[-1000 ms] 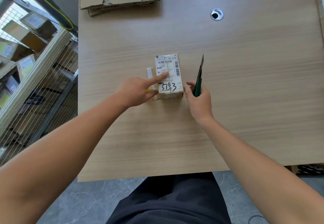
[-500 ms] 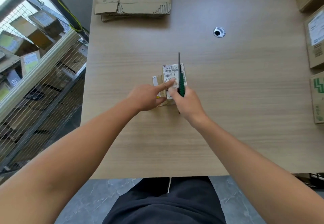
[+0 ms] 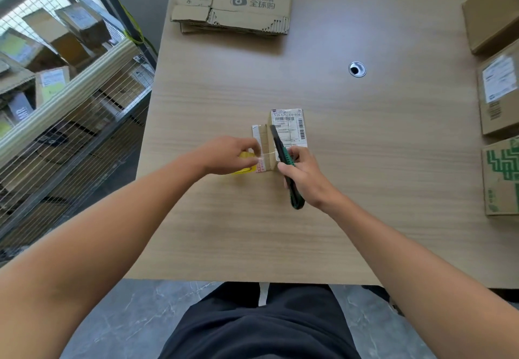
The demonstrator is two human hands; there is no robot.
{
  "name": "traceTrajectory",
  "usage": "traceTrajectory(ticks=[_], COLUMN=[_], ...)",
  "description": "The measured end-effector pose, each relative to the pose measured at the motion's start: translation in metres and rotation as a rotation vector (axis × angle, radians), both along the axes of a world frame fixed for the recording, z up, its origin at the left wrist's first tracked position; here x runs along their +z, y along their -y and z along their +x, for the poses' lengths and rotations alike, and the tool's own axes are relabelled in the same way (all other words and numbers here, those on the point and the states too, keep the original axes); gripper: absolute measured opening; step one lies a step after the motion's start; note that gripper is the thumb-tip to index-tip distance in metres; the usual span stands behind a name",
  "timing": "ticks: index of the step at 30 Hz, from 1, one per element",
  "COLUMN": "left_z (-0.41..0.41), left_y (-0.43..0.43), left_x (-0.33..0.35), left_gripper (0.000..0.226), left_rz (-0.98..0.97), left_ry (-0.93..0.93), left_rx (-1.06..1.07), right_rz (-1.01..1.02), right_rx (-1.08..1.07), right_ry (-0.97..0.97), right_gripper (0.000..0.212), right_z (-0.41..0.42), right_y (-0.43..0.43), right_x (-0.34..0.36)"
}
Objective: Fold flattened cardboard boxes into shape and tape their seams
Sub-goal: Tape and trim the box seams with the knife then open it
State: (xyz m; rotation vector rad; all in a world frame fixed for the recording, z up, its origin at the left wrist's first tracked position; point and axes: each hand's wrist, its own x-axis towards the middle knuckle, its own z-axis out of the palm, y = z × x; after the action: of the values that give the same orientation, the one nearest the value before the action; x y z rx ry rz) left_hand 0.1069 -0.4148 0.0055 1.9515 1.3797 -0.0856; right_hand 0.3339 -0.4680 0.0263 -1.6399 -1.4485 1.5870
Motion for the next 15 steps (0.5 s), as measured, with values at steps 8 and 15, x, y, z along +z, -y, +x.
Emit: traceTrajectory(ticks=[8, 15], left_z=[0.015, 0.026], left_y=[0.009, 0.017], left_x=[-0.002, 0.002], left_gripper=[0.020, 0.010], left_rz=[0.059, 0.136], left_ry=[-0.078, -0.086], left_rx=[0.108, 0.181], right_rz=[-0.037, -0.014], right_rx=[0.336, 0.472], right_ry=[0.408, 0.666], right_gripper=[0.040, 0.059], right_z=[0.005, -0.011], right_y=[-0.002, -0.008], right_x=[-0.006, 0.001])
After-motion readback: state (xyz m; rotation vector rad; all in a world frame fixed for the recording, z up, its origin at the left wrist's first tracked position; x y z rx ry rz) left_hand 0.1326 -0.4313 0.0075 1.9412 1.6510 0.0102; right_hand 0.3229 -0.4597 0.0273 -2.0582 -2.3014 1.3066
